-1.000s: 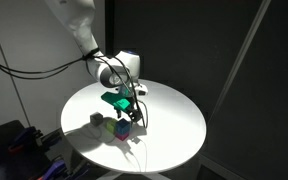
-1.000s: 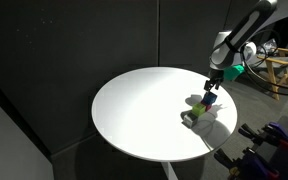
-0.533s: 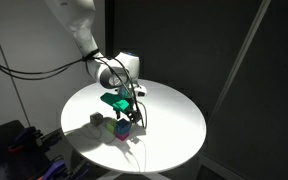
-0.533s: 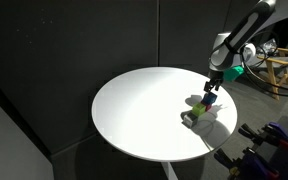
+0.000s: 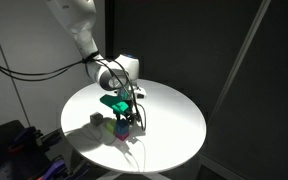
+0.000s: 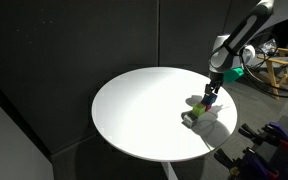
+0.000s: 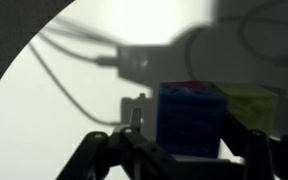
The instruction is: Put the blue block on top of the grey block
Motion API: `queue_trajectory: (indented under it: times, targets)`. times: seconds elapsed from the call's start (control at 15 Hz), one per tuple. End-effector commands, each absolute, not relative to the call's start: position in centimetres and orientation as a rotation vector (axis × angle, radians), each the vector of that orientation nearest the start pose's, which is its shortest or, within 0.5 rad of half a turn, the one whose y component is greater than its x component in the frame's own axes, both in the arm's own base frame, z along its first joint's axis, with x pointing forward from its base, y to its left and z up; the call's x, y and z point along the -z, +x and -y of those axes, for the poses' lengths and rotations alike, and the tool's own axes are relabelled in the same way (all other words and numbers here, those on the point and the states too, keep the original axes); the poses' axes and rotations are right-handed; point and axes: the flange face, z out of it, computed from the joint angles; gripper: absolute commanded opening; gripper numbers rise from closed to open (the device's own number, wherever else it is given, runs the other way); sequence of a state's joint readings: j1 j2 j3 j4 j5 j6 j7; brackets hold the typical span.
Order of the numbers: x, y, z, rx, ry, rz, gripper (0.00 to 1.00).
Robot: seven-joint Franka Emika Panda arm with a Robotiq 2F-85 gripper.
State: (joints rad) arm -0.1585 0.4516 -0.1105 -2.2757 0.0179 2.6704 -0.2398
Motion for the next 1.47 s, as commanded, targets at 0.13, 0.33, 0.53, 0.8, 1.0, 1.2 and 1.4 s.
queue_trajectory:
  times: [0.13,0.33,0.53,0.8,1.0,1.2,1.4]
  targets:
    - [-15.5,50.7,14.1,-0.095,-3.184,-0.025,0.34]
    - [-16.0,50.6,14.0,-0.114,-3.186,0.01,0.31]
    - [-16.6,50.4,13.8,-0.127,-3.194,0.05,0.31]
    - [-17.7,50.3,13.4,-0.144,-3.204,0.098,0.31]
    - [-19.3,50.3,13.0,-0.152,-3.208,0.131,0.31]
    - [-21.2,50.4,12.3,-0.139,-3.217,0.171,0.31]
    - [-23.2,50.3,11.3,-0.12,-3.237,0.234,0.31]
